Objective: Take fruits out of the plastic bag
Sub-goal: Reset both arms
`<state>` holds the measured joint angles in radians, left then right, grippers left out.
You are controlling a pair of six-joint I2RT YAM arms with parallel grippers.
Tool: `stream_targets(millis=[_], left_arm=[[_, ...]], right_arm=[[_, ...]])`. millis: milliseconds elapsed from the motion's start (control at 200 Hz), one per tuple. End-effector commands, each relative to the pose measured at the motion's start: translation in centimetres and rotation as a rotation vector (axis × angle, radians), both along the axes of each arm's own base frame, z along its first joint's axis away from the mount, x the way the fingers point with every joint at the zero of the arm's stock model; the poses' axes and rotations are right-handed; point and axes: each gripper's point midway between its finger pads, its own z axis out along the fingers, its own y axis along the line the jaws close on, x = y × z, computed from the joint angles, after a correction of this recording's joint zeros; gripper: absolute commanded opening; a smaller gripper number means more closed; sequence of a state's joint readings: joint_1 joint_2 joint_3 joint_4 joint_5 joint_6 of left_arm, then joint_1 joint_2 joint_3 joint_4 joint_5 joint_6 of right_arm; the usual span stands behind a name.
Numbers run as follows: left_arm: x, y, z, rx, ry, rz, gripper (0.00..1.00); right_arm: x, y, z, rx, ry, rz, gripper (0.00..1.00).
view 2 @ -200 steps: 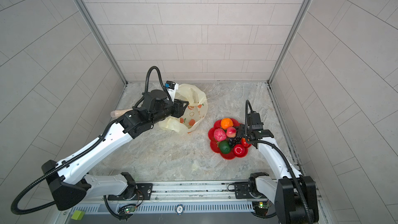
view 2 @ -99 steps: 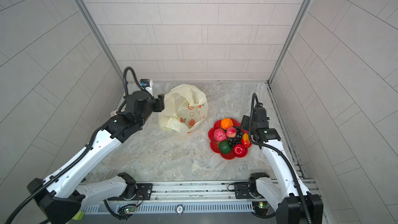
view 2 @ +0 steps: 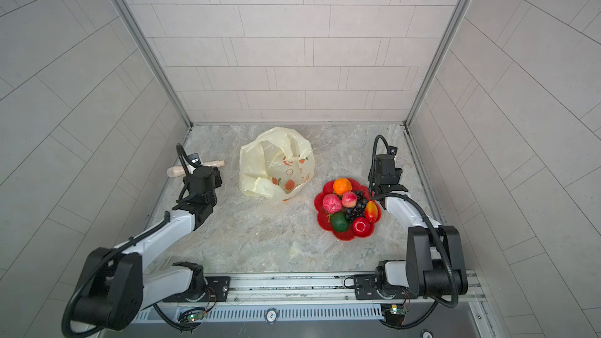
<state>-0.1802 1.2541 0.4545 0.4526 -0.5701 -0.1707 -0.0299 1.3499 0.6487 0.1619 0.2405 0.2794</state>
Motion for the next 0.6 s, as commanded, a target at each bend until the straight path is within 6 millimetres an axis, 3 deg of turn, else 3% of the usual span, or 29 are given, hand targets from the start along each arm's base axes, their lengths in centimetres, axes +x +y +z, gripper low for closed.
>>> stream_targets(millis=[0, 55, 150, 300, 595], left_arm=[[1.5, 0.6, 3.2, 0.053, -0.227, 0.02, 0.72], [1.9, -0.2, 3.2, 0.038, -0.242, -0.032, 0.73], [2.5, 0.2, 3.1, 0.048, -0.231, -0.019, 0.73], [1.7, 0.0, 1.2, 0.012, 0.075, -0.042, 0.73], [1.4, -1.4, -1.8, -0.006, -0.079, -0.207, 0.75]], right_arm=[[2.0, 0.3, 2.6, -0.09, -0.164, 0.056, 0.68], [1.9, 1.0, 2.8, -0.094, -0.174, 0.096, 0.68], [1.8, 1.9, 3.4, -0.134, -0.219, 0.139, 0.67], [0.5, 2.6, 1.7, -0.196, -0.082, 0.162, 0.67], [-0.1, 5.1, -1.4, -0.181, -0.197, 0.287, 0.67]])
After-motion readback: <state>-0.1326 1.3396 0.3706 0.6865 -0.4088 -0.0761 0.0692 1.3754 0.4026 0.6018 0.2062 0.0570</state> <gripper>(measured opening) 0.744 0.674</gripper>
